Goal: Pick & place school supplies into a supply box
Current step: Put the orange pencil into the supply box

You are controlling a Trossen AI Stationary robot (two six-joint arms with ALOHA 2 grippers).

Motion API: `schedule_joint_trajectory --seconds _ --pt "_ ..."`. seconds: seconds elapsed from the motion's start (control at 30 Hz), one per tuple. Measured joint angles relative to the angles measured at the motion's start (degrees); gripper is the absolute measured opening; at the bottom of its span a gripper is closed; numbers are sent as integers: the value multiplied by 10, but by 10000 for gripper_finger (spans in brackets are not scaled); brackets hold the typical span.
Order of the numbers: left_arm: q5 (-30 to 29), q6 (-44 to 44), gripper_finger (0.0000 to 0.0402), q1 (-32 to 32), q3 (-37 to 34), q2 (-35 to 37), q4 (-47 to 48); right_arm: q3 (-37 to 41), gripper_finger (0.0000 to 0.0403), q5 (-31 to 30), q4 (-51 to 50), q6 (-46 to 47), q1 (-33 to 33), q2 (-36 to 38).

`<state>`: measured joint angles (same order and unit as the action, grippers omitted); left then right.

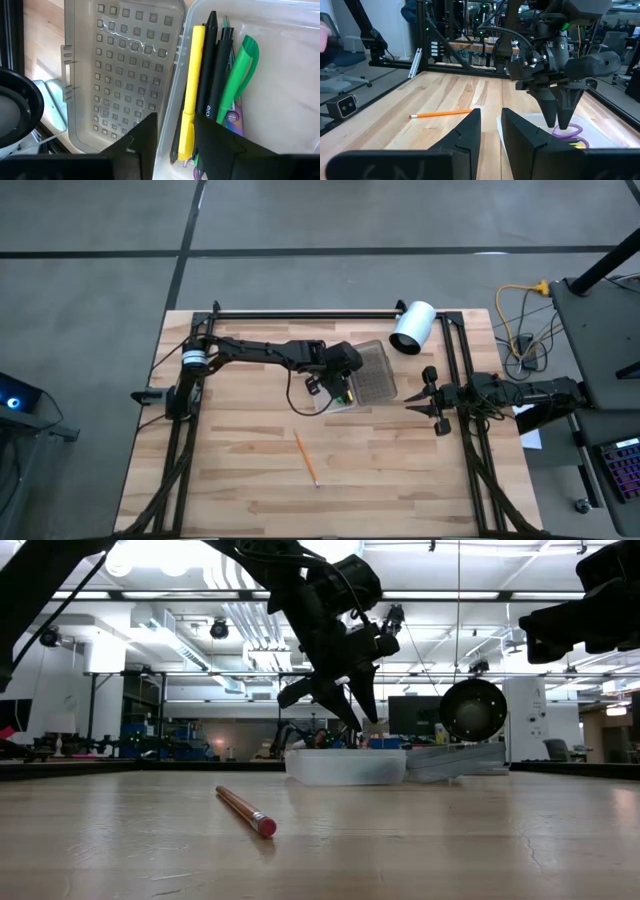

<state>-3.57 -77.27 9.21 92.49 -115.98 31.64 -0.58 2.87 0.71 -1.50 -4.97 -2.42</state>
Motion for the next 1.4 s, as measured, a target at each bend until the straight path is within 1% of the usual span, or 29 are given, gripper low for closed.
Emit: schedule_joint_trajectory --seconds 0.23,0.47,0.77,1.1,1.4 --pt "0 1 115 -9 0 0 0 0 68 0 0 0 0 0" --pt "1 3 115 -59 0 0 0 0 68 0 0 0 0 0" --pt "2 96 115 -132 0 0 0 0 68 0 0 0 0 0" --pt "2 151 115 -200 0 0 1 0 68 0 0 0 0 0" --pt "2 233 115 -257 0 0 19 0 68 0 0 0 0 0"
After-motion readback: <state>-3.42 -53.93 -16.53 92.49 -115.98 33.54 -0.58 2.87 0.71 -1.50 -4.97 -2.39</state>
